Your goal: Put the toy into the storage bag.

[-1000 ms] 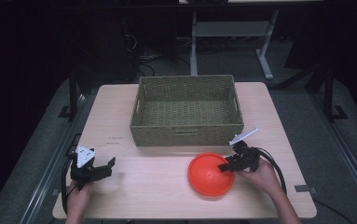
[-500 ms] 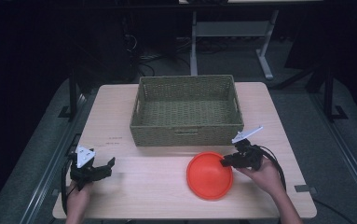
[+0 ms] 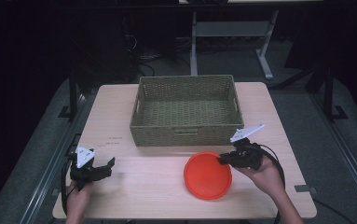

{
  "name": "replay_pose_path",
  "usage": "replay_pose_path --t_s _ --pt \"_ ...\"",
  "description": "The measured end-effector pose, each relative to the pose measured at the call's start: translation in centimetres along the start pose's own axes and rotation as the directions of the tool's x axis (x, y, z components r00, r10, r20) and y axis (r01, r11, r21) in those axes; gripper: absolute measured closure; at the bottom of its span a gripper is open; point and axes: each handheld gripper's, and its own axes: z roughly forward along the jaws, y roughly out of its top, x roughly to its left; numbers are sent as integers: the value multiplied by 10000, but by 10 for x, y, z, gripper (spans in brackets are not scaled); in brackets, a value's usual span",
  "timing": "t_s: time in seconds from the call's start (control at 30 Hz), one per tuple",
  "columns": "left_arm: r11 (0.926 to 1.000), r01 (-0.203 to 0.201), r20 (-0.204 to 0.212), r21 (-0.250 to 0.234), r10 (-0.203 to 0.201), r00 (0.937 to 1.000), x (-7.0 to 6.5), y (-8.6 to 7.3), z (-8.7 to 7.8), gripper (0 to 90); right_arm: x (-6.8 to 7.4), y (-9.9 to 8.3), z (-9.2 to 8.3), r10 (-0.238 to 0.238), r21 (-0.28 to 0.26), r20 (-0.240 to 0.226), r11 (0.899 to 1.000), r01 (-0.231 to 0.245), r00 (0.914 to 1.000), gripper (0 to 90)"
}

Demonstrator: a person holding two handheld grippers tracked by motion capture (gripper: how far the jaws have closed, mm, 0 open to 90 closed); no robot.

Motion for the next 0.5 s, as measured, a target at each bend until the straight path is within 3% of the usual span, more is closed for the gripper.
replay_pose_path --t_s 0.2,0.5 --pt "10000 -15 13 -26 15 10000 -1 0 0 128 5 5 -8 -206 -98 -185 9997 204 9996 818" --pt "10000 73 -21 -3 -73 10000 0 0 0 128 6 14 -25 -268 -214 -89 9994 266 9996 818"
